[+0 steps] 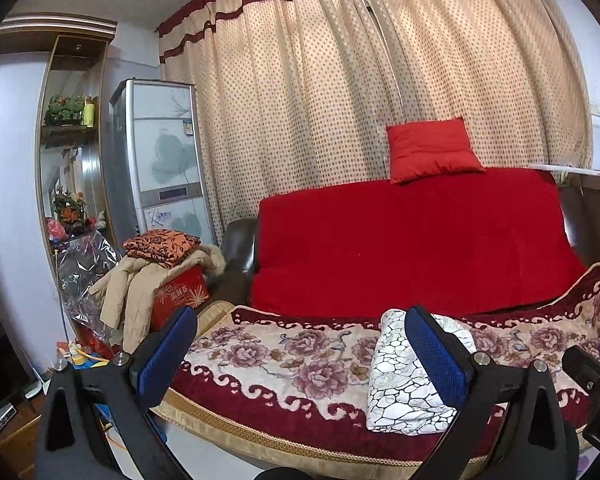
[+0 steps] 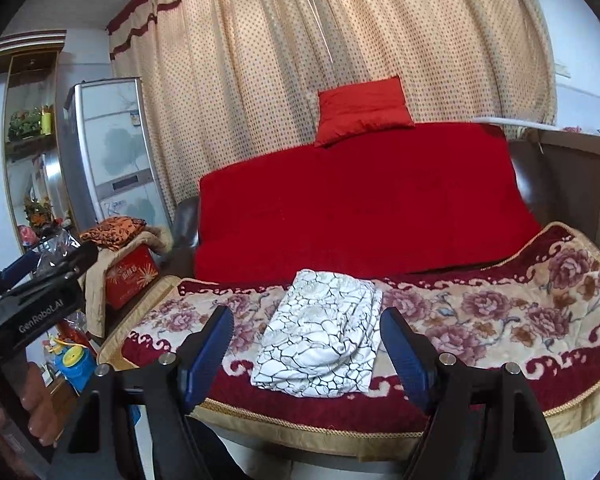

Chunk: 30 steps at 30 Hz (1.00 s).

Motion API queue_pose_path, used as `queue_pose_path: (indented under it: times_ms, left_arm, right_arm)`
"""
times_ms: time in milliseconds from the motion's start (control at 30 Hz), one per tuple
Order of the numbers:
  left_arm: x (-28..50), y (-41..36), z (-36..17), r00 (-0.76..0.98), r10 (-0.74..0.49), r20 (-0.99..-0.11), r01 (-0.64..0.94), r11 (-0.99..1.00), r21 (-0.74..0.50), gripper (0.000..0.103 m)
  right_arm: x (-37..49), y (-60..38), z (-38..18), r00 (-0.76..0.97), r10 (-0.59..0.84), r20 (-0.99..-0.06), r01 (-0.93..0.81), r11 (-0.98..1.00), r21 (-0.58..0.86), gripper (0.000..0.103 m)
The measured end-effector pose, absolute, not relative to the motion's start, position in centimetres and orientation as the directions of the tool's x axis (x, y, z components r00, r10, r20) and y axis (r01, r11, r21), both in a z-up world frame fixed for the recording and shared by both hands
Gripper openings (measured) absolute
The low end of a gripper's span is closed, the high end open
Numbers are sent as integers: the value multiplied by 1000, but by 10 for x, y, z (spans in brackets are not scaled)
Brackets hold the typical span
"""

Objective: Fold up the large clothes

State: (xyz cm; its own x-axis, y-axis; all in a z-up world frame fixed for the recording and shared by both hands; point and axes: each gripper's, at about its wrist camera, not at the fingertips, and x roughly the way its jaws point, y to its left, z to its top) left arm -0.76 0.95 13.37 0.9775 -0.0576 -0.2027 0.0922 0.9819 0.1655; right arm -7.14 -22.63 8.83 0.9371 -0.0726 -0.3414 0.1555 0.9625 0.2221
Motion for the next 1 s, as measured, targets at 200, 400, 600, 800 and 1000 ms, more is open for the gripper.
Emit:
queue_pose_path:
  times_ms: [200,400,600,800,1000]
  left_arm:
    - [-18,11,141,983,-62,-172,91,982,166,103]
    - [-28,18,149,987,-64,-148,85,986,146,103]
    - [-33,19,152,987,-77,-144,99,983,152,103]
    - [-36,16,152,987,-90,-137,112,980,166,103]
    - [-37,18,154,984,-108,-141,129,980,152,103]
  right_arm:
    - [-80,-219,101,946,-89,-312,157,967,199,79]
    - [-84,-217,108,950,-102,-296,158,972,171,79]
    - [-86,-217,112,953,-100,-286,149,976,156,79]
    - [-88,-219,114,959,-96,-268,142,977,157,79]
    - [-92,-219,117,962,-114,-249,154,977,145,79]
